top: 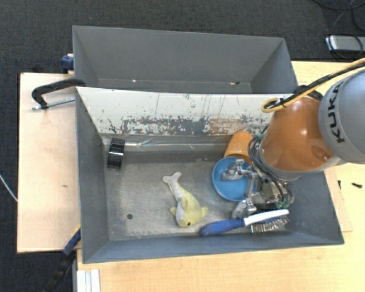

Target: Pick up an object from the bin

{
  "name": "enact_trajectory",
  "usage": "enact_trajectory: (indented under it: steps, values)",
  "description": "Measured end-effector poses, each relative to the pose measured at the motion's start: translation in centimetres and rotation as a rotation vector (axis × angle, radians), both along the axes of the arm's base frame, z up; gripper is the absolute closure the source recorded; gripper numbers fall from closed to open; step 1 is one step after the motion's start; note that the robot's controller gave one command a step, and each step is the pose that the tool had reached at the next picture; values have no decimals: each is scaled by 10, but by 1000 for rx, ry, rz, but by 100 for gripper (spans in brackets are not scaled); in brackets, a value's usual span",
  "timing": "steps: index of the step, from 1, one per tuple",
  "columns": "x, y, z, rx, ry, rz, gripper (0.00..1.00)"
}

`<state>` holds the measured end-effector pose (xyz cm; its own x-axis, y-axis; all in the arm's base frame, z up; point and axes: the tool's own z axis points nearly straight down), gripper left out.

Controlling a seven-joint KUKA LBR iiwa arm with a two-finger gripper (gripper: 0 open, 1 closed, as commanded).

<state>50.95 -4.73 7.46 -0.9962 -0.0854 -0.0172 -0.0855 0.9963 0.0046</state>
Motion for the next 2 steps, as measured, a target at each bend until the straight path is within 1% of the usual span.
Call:
enact_trajectory:
  steps: [1, 2]
  values:
    - [-3, -4, 1, -6, 18, -4, 100]
    - [-1, -17, 155, -8, 2, 17, 100]
